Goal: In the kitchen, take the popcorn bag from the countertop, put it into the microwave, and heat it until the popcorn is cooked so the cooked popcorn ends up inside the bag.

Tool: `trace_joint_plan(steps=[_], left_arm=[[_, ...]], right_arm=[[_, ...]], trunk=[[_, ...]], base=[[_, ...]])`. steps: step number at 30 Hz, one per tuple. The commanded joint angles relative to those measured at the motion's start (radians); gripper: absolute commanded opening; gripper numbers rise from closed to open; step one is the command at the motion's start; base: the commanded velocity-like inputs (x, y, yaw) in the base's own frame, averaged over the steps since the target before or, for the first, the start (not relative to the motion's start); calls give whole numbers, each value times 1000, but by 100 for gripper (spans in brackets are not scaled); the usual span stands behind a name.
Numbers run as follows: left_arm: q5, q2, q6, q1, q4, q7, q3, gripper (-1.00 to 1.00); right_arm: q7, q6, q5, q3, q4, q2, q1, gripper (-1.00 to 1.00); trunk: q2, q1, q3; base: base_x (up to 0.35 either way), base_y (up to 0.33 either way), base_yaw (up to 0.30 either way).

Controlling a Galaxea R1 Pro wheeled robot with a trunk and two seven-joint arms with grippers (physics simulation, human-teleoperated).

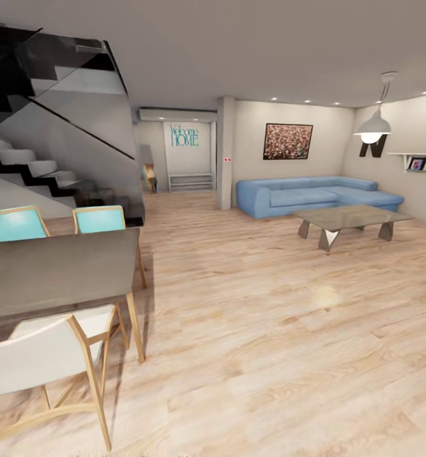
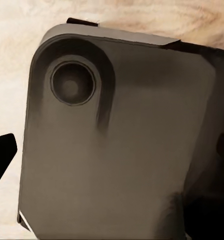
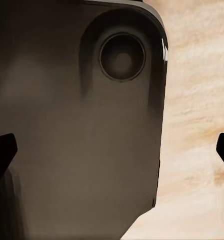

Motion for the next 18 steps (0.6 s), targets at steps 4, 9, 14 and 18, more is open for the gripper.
trace_joint_plan(steps=[4,9,14,18], left_arm=[[50,0,-2,0,1,0,3,100],[55,0,-2,0,1,4,3,100],[54,0,-2,0,1,7,3,100],[54,0,-3,0,1,8,2,100]], right_arm=[[-1,-3,-1,0,0,0,0,100],[-1,-3,-1,0,0,0,0,100],[-1,-3,-1,0,0,0,0,100],[-1,-3,-1,0,0,0,0,100]], trunk=[[0,0,-1],[0,0,-1],[0,0,-1],[0,0,-1]], base=[[0,0,300],[0,0,299],[0,0,299],[0,0,299]])
